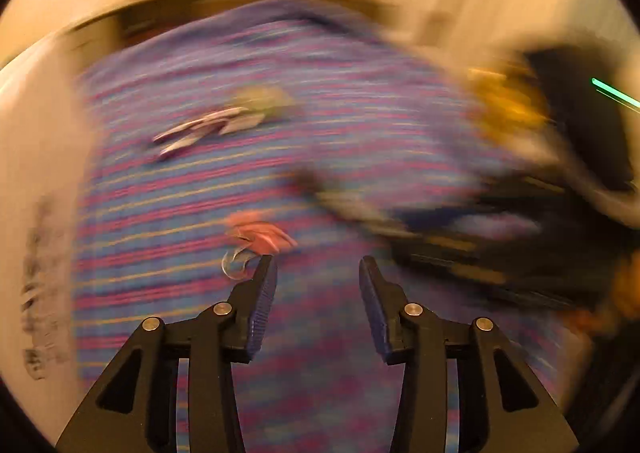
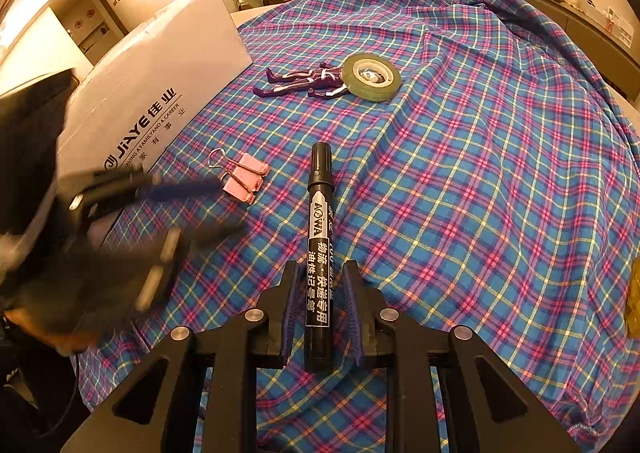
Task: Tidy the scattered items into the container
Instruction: 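Grasp the black marker with right tool while left tool grasps pink binder clip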
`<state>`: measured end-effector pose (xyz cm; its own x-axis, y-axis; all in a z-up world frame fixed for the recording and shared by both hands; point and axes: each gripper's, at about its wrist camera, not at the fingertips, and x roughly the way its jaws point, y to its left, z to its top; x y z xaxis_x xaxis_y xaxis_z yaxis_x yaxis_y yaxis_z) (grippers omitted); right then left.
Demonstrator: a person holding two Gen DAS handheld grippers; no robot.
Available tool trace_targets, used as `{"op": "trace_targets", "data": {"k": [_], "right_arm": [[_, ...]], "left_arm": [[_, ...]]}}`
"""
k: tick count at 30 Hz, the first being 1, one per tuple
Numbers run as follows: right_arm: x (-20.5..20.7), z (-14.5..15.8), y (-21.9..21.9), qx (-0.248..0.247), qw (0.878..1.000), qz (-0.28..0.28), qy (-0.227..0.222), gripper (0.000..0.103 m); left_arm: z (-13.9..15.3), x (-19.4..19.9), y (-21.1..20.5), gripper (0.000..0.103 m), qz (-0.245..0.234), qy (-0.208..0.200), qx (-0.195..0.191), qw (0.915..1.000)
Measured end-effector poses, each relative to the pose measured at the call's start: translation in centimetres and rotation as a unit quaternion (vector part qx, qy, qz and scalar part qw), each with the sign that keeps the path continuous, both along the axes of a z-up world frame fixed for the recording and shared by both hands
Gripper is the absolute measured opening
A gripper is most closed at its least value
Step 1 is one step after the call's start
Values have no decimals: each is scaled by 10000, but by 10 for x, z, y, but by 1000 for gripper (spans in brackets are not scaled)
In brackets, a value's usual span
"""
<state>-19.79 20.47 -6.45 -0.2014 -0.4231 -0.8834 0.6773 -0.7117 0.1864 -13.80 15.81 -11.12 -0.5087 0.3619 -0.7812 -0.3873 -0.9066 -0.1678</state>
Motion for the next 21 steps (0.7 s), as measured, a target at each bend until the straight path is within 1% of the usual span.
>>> {"op": "trace_targets", "data": {"k": [1,2,3,5,6,8,9,10,12,13,14,16,19,21], "right_arm": [[0,0,0,-12,10000,2,-13,24],[-1,0,1,-22,10000,5,-28,24],[-1,0,1,-26,10000,5,-36,24],[-2,0,1,-27,10000,-2,-35,24],[-1,0,1,-26,10000,-4,-29,24],[-1,-1,1,-30,10000,-7,-17,24],[-1,-1,0,-33,10000,-11,-7,24],[-1,-1,0,-37,10000,-8,5,24],[-2,-1,0,-39,10000,14,26,24],[-2,-1,0,-45,10000,20,28,24],[-2,-1,0,-58,10000,27,34,24],[-3,-1,1,-72,9999,51,55,24],[-3,-2,1,-97,9999,51,74,24],[-3,-2,1,-127,9999,46,104,24]], "left_arm": [[4,7,7,48,-98,180,-213,9996],[6,12,14,48,-94,355,-574,9977],[5,13,15,48,-24,400,-780,9961],[2,8,15,48,131,481,-1079,9929],[0,2,11,48,238,492,-1164,9917],[-6,-8,4,49,411,390,-1112,9922],[-11,-17,-1,49,632,188,-1022,9926],[-14,-22,-10,49,847,-1,-904,9923],[-17,-28,-19,50,1093,-274,-478,9925],[-16,-29,-19,52,1130,-280,-346,9926],[-14,-28,-16,52,1138,-273,-300,9927],[-14,-29,-9,52,1138,-243,-412,9924],[-17,-36,0,52,1177,-107,-679,9907],[-18,-40,-1,49,1200,-33,-711,9902]]}}
